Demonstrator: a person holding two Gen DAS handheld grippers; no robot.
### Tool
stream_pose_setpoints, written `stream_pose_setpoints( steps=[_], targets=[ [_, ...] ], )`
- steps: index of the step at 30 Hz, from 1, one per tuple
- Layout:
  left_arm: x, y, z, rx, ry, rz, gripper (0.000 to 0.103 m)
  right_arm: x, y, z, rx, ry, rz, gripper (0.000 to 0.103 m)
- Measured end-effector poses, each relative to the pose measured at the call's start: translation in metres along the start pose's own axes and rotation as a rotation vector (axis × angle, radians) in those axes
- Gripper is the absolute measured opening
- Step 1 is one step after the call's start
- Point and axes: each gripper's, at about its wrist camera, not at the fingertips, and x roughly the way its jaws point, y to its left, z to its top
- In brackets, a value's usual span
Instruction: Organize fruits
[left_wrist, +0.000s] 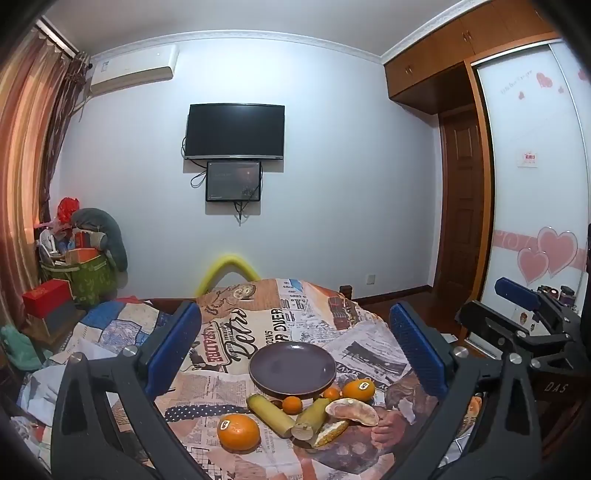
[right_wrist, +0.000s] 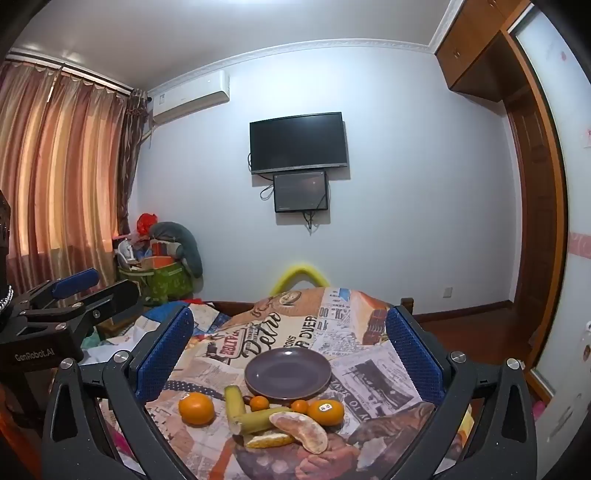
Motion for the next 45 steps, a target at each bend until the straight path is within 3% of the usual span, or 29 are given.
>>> stream_pose_setpoints(
  steps=[5, 13, 45],
  targets=[
    [0.001, 0.012, 0.0, -0.026, 0.012, -0.011, 0.103, 0.0, 0.0, 0.0, 0.001, 0.004, 0.004, 0.103],
    [-0.001, 0.0, 0.002, 0.019, 0.0, 0.003, 0.103, 0.006, -0.001, -0.004, 0.003, 0.008, -0.001, 0.103],
    [0.002, -0.006, 0.0, 0.03, 0.007, -0.013, 0.103, -0.004, -0.004, 0.001, 0.024, -0.005, -0.027, 0.103]
  ],
)
